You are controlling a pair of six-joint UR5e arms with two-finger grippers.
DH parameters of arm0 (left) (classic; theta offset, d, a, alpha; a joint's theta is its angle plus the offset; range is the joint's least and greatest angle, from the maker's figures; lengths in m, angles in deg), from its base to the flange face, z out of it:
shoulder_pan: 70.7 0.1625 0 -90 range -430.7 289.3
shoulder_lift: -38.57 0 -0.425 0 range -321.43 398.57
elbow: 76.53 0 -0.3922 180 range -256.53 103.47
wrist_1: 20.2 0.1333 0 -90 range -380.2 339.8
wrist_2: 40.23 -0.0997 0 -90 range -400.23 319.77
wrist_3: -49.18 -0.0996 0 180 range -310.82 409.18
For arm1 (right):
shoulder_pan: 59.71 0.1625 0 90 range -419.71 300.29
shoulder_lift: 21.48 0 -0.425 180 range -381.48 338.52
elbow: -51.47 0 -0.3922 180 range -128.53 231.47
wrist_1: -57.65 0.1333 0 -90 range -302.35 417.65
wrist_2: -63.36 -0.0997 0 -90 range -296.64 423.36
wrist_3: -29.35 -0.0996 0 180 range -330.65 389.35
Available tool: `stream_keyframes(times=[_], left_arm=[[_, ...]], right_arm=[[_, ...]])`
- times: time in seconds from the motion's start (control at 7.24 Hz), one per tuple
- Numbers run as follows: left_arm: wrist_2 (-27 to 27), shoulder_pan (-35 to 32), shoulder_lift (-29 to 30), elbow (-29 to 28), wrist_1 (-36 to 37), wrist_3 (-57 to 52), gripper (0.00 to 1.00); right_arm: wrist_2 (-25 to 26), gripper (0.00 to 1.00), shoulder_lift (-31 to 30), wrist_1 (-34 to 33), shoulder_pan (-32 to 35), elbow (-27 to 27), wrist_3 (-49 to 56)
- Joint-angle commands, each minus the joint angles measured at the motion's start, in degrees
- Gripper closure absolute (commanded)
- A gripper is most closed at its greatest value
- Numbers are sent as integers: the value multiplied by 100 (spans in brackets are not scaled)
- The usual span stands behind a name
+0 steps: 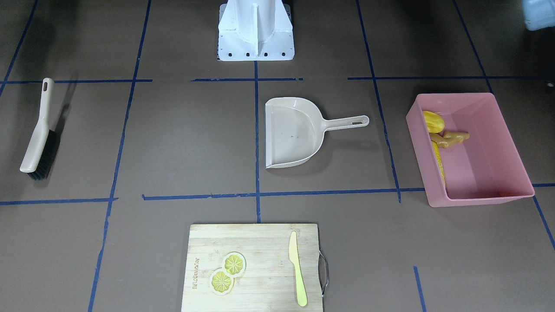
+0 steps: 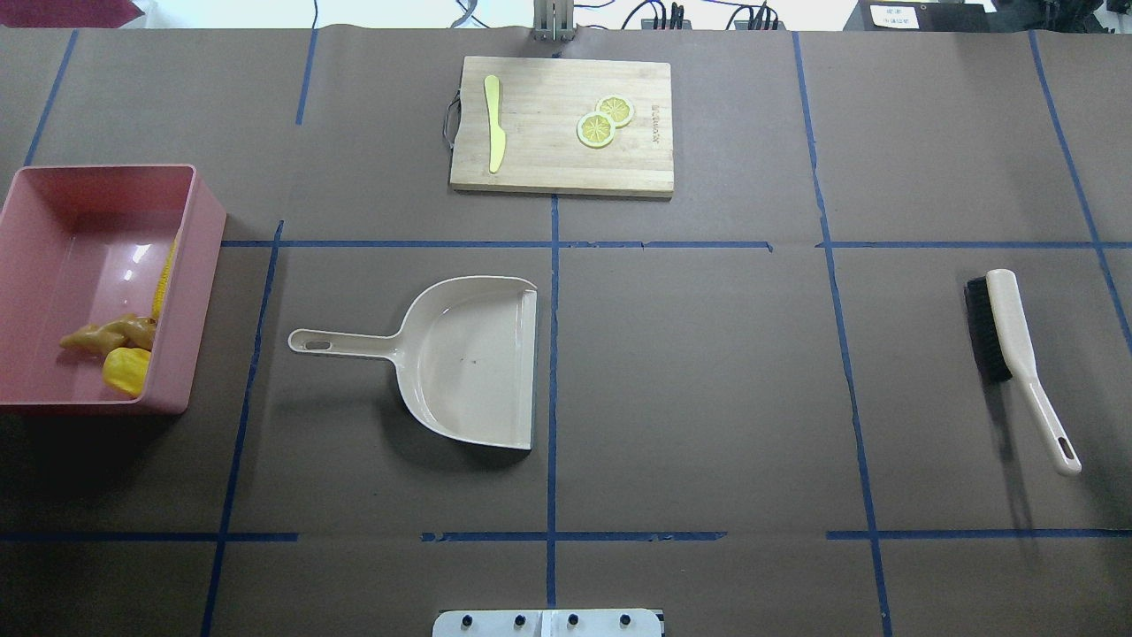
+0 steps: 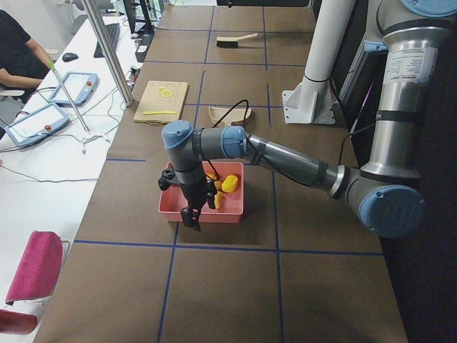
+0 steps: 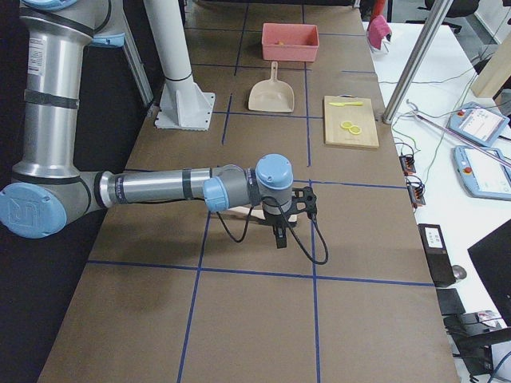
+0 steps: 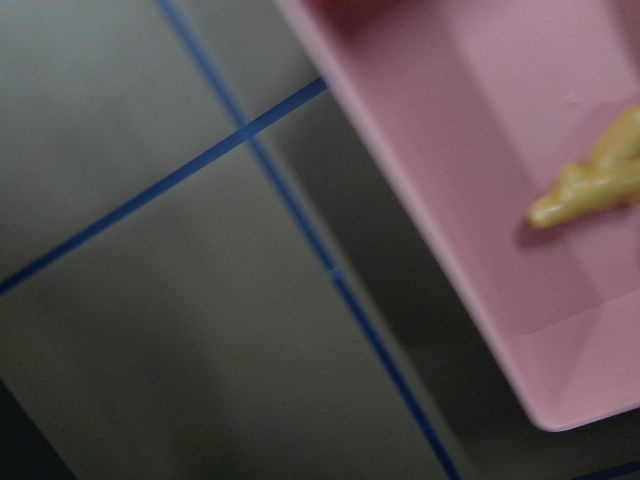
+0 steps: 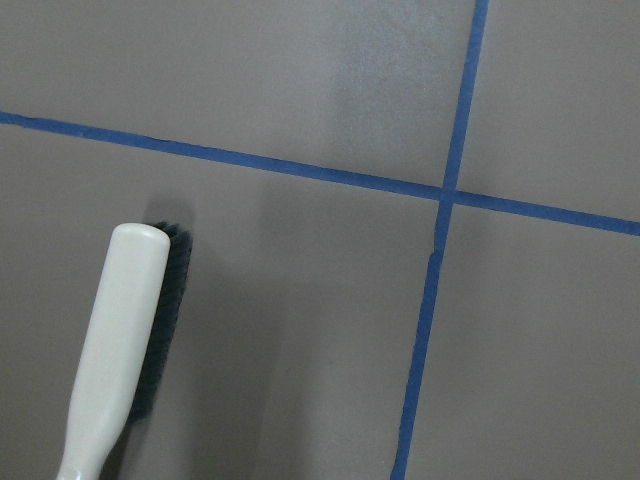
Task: Sweep and dump trash into bin
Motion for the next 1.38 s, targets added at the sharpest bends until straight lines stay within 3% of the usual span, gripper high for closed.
stream_keyframes(times=[0.0, 0.28, 0.55, 0.69, 1.24], left_arm=[[1065, -311, -60, -379, -140, 955, 0], [1685, -364, -436, -564, -698, 968, 0], [1688, -373, -640, -1158, -2058, 1020, 0], [1670, -381, -502, -1440, -2300, 1055, 0], [1469, -565, -386, -1399, -2242, 1407, 0]], right_arm=[[-16, 0, -43, 23, 88, 212, 123], [-60, 0, -34, 32, 98, 310, 114], [-33, 0, -52, 41, 98, 301, 53], [-33, 0, -52, 50, 98, 301, 26], [2, 0, -43, 6, 124, 301, 17]])
